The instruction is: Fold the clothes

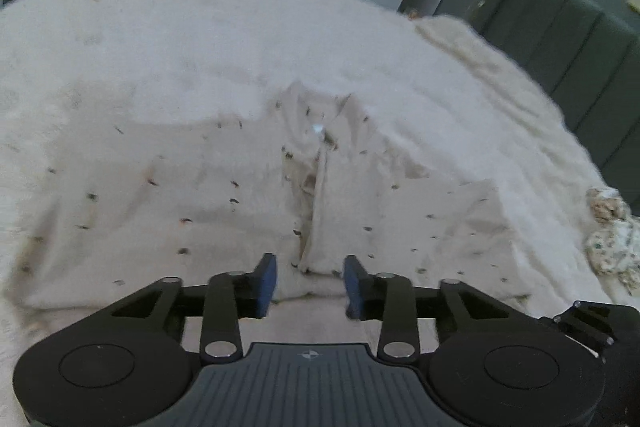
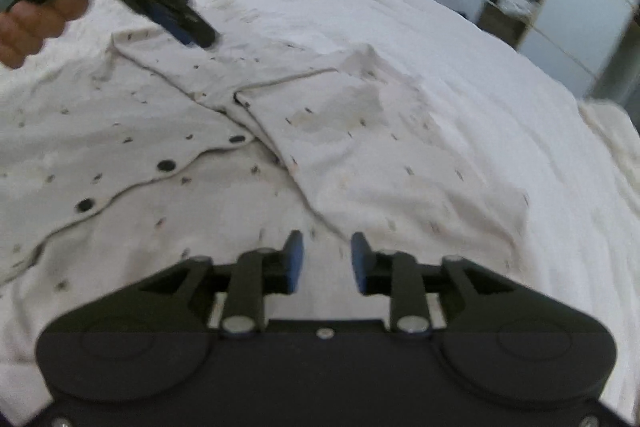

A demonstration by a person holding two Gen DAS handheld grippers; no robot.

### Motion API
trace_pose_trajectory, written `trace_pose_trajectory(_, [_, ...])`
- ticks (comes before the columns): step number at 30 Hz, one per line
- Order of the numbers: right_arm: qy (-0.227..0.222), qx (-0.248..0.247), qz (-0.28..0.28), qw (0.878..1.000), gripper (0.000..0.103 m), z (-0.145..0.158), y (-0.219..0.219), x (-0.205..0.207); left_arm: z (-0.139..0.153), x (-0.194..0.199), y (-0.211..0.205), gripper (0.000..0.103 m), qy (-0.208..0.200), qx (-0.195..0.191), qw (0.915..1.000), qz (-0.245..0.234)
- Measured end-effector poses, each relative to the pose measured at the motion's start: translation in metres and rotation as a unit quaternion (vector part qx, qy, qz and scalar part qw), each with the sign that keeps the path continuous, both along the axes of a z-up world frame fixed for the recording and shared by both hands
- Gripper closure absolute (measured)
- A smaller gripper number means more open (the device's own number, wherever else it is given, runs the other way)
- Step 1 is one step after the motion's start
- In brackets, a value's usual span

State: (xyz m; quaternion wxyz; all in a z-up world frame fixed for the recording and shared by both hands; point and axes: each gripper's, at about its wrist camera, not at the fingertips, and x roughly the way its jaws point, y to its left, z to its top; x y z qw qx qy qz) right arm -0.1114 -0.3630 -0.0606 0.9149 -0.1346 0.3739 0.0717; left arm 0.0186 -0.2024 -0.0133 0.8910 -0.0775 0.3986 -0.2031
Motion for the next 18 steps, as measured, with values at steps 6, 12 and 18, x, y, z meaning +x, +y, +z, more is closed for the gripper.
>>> trace_pose_trajectory(6, [-0.008,0.111,-0.139,0.984,0.063,0.001,-0.064,-0.023,0.0,-0.004,0.013,0.051,-0.013,-0.008,0.9999,0.0])
trace_pose_trajectory(12, [-0.043,0.245,-0.247,0.937,0.053,-0.005,-0.142,-0.01,0.002,0.042,-0.025,0.051,0.032,-0.02,0.999,0.022])
trace_pose_trajectory(18, [-0.017,0.324,-0.27,0.906,0.045,-0.05,-0.193,0.031,0.019,0.051,-0.115,0.049,0.056,-0.019,0.9982,-0.008])
